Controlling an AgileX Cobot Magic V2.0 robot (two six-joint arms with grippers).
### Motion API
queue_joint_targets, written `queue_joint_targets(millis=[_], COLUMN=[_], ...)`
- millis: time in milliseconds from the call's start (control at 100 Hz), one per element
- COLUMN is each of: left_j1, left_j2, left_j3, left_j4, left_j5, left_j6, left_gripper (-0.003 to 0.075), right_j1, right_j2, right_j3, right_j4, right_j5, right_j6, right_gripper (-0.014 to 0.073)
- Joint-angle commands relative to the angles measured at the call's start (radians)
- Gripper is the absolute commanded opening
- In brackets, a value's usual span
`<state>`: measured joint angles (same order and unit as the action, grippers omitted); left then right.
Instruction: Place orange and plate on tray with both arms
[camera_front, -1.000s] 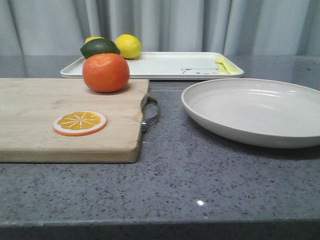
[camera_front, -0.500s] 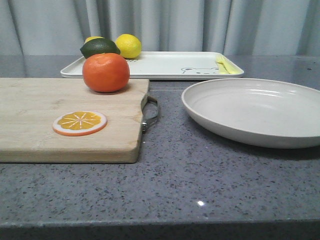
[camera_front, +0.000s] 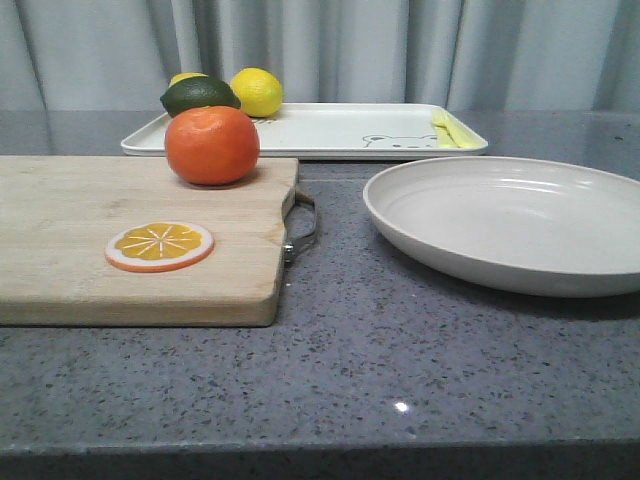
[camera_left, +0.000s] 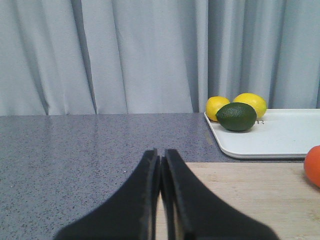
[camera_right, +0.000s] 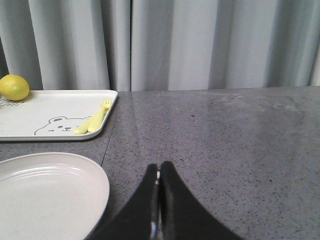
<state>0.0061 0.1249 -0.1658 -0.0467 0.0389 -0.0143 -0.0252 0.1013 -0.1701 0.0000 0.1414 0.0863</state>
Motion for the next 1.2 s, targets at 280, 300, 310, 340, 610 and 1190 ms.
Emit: queue_joint_targets(millis=[280, 300, 310, 340, 610, 1190], left_j1=[0.001, 0.001, 0.001, 0.001, 0.001, 0.001], left_j2=[0.312, 0.325, 0.329, 0.347, 0.435, 0.543], left_j3=[-0.171, -0.173, -0.173, -0.173, -0.173, -0.244], left_j4=[-0.010, -0.010, -0.010, -0.010, -0.010, -0.010], left_j5=[-0.159, -0.177, -0.188, -0.207, -0.229, -0.211], left_j6=[-0.010, -0.010, -0.010, -0.010, -0.010, -0.013], left_gripper=[-0.0019, -0.0019, -0.0019, -0.0019, -0.0019, -0.0018], right_j1=[0.001, 0.001, 0.001, 0.001, 0.002, 0.002], right_j2=[0.297, 0.311, 0.316, 0.337, 0.402, 0.609], right_j3=[-0.210, -0.215, -0.220, -0.228, -0.230, -0.385], right_j4=[-0.010, -0.009, -0.009, 0.000, 0.006, 0.007], right_j5=[-0.075, -0.075, -0.075, -0.075, -0.079, 0.054], right_j6=[-0.003, -0.003, -0.003, -0.003, -0.003, -0.003], right_gripper=[-0.0066, -0.0066, -0.0066, -0.0066, -0.0068, -0.0068])
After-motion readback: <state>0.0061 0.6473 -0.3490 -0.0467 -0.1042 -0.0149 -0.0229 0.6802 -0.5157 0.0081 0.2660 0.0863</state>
